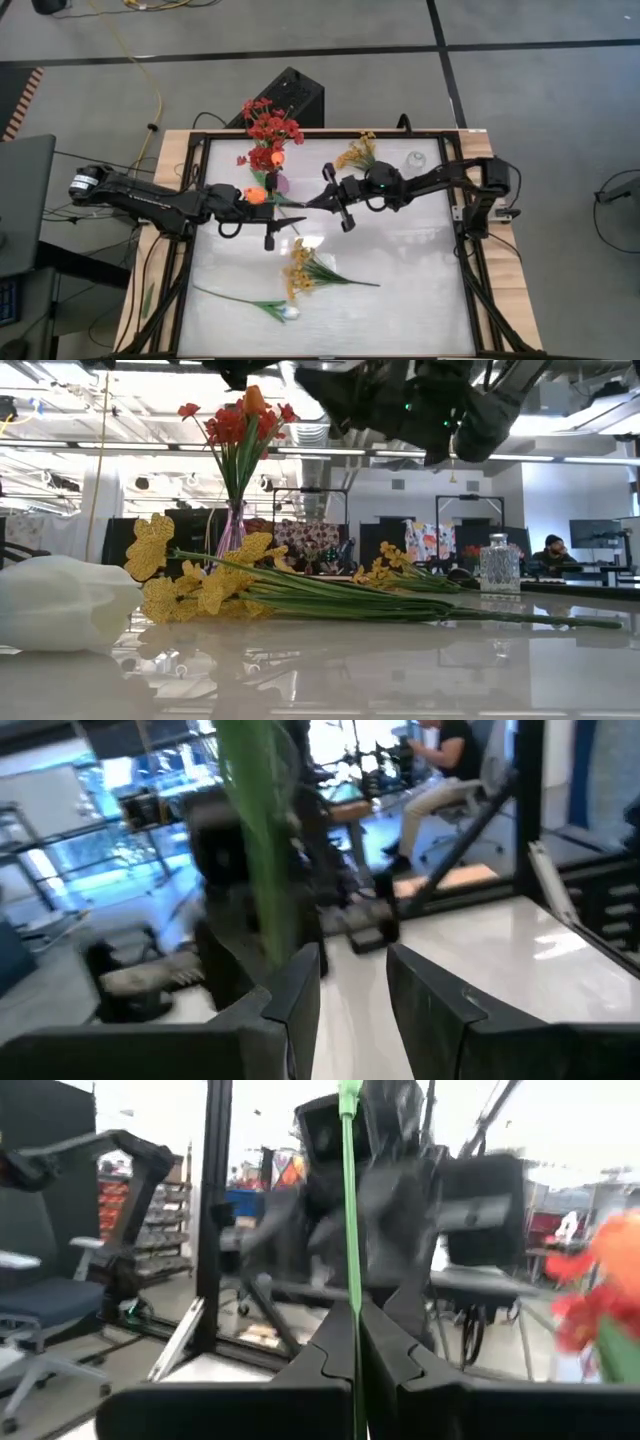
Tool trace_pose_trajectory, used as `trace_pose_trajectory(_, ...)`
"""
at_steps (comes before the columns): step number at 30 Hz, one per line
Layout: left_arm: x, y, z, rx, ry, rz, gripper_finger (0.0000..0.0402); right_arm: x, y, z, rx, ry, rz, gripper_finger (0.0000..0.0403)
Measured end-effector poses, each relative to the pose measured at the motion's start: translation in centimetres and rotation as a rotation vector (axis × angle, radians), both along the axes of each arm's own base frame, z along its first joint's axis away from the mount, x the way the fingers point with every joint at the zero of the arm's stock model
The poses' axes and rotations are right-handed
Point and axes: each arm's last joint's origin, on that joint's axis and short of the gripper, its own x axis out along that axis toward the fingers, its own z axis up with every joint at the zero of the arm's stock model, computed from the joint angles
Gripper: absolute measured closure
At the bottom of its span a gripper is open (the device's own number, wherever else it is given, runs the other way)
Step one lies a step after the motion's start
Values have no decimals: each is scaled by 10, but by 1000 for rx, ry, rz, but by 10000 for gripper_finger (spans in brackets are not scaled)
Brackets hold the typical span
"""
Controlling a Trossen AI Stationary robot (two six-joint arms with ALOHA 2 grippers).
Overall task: Sort flowers into vase by color
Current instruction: Put the orange tulip into the pink vase
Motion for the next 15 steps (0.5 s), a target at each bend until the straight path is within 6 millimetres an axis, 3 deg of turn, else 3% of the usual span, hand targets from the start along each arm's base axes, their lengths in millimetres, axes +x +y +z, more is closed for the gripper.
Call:
trace_pose_trajectory(7,0,1,1,1,-8,42,294,6,-3,-8,21,27,-46,377)
trace_pose_trajectory(15,-1,1,-12,-41,117,33,294,0,-14,4,9,-22,-80,375)
